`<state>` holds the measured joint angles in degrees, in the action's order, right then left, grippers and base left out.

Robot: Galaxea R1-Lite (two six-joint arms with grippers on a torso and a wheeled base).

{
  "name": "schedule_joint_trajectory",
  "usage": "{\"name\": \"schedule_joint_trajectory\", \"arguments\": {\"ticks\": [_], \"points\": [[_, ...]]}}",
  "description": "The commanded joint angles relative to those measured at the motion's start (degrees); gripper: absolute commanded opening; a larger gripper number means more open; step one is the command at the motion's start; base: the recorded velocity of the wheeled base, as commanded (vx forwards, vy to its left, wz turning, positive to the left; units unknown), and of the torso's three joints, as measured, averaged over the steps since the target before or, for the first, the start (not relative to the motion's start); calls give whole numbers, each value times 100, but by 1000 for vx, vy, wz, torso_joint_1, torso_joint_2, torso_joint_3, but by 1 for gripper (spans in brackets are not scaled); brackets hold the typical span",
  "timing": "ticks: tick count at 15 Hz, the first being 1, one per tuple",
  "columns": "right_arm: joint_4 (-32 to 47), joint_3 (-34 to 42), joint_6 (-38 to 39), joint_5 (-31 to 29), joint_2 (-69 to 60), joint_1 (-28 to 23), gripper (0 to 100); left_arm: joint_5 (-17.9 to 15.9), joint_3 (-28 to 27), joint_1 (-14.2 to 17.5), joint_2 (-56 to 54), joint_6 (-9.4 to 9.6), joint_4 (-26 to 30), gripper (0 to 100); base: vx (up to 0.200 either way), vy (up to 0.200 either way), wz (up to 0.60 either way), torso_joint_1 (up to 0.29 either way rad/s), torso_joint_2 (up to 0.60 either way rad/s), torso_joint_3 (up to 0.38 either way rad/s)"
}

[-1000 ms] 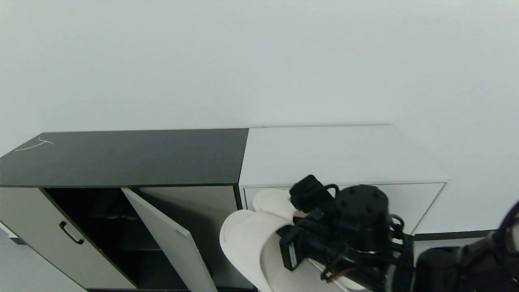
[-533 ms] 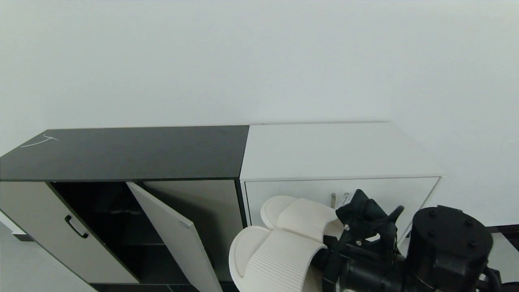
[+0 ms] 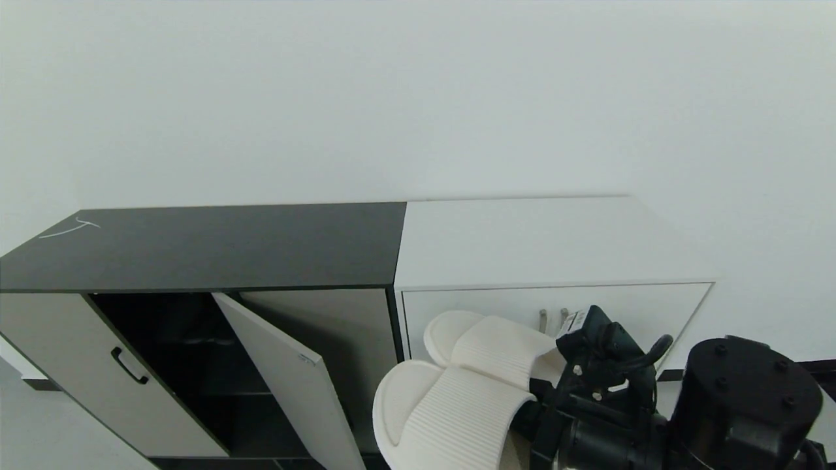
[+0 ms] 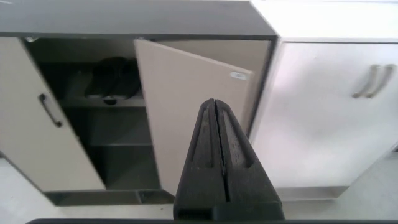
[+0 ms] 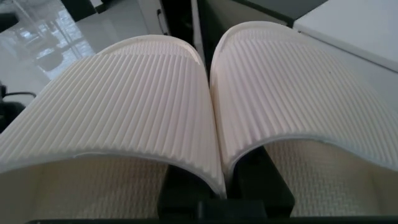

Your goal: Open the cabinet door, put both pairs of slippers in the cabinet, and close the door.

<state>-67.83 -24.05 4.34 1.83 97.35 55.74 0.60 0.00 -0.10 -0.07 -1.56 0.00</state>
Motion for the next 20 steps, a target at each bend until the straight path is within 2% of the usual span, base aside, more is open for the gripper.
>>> {"name": "schedule_joint_trajectory", "arguments": {"ticks": [1, 20], "points": [[-29, 6, -3, 11, 20, 8, 0, 2, 0, 1, 7, -2, 0, 0, 0, 200, 0, 17, 2, 2], [-29, 94, -179, -16, 117, -10, 0, -7, 0, 1, 7, 15, 0, 0, 0, 200, 0, 3, 3, 4]]}}
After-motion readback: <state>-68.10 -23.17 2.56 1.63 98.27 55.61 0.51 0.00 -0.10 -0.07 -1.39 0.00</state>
